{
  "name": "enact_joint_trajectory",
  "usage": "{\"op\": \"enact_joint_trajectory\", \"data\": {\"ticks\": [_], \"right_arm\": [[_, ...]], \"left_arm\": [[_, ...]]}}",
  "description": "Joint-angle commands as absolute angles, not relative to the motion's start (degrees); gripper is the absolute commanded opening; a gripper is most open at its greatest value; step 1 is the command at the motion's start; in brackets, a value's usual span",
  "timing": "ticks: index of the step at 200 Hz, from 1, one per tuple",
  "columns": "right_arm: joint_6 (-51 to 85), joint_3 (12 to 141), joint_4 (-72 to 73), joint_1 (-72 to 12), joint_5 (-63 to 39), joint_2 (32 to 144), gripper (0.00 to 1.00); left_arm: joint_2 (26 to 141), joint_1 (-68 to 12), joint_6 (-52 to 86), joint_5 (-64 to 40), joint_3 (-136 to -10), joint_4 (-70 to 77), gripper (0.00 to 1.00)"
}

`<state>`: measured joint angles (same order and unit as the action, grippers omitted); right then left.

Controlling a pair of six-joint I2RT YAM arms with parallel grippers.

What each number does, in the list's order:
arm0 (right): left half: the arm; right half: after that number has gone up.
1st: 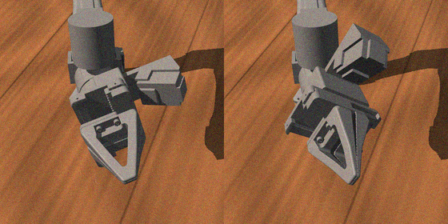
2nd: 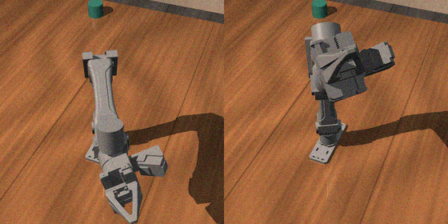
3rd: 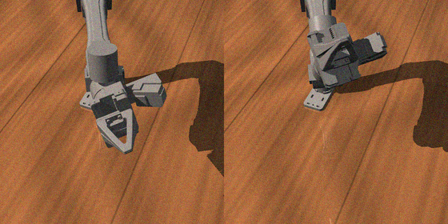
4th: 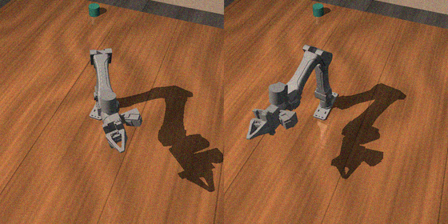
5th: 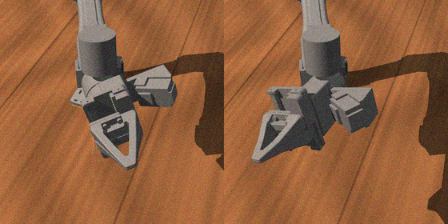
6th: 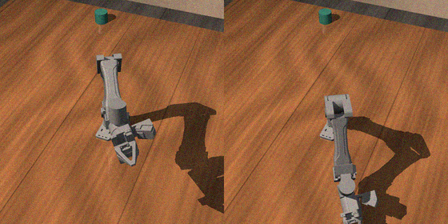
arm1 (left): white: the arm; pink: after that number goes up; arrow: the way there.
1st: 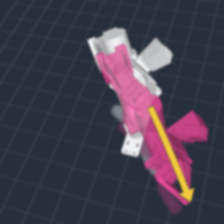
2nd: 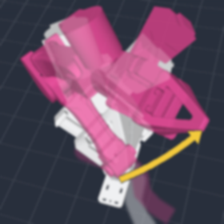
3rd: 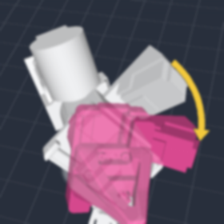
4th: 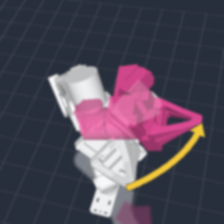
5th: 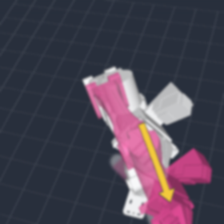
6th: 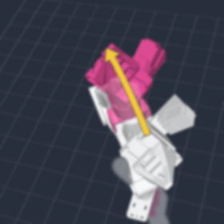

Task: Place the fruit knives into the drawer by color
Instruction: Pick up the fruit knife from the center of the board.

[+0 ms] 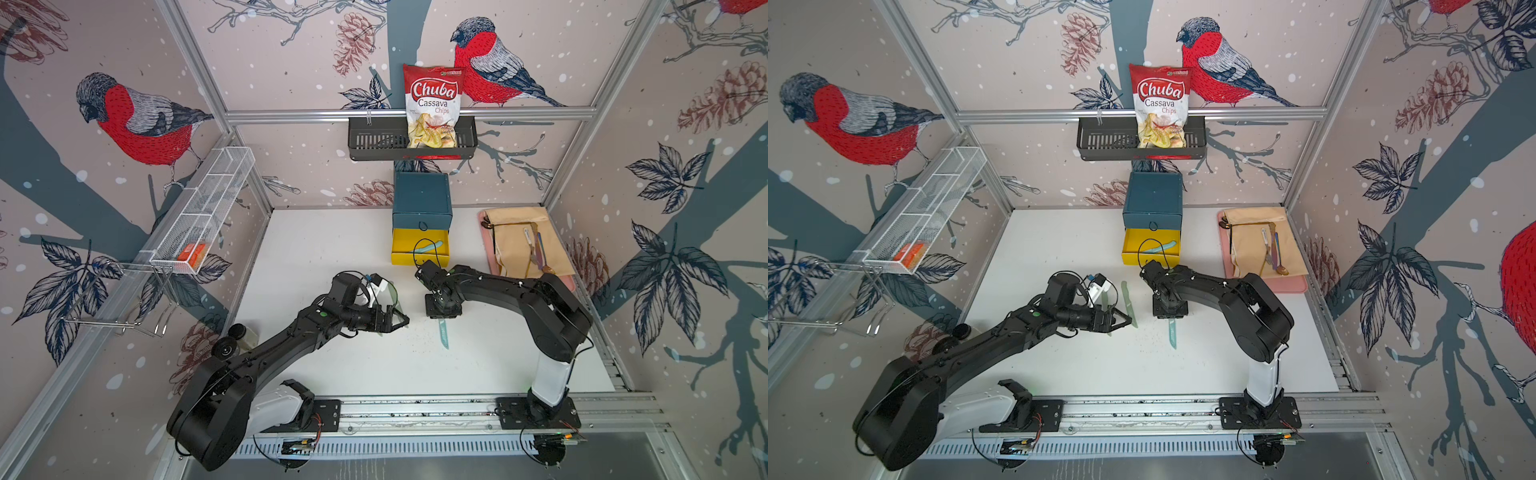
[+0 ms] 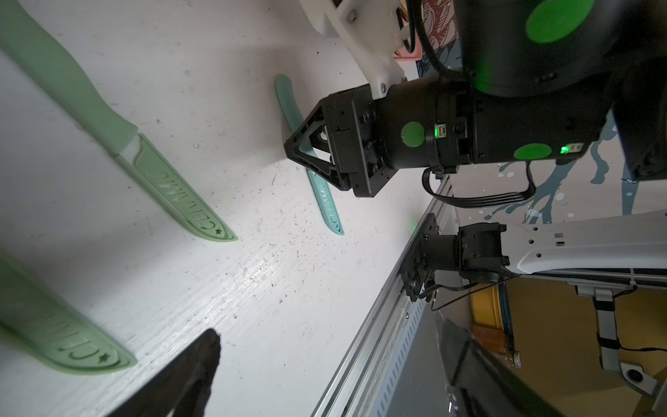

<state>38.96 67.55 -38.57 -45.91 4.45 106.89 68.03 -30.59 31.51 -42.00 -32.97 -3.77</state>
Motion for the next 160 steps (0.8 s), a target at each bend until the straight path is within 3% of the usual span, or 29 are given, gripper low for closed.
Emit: {"op": "enact_joint_trajectory", "data": {"ticks": [1,73,125,160], "right_arm": [[38.5,67.2,-39.8,-45.9,3.9,107.6,0.3],[37.9,66.0,-42.0,-45.7,4.1,107.7,0.21],[37.6,66.4,-42.7,-44.9,3.4,107.5,0.0],[38.0,68.1,-43.8,-44.3,3.3,106.7,0.0]], "left_arm": [[68.1,-30.7,30.5,-42.5,-32.8,-2.9,0.97],[68.5,-30.7,30.2,-42.7,-32.8,-2.6,0.97],[69.0,-30.8,30.1,-42.7,-33.2,-2.5,0.97],[69.2,-30.7,30.1,-42.6,-33.6,-2.6,0.97]]}}
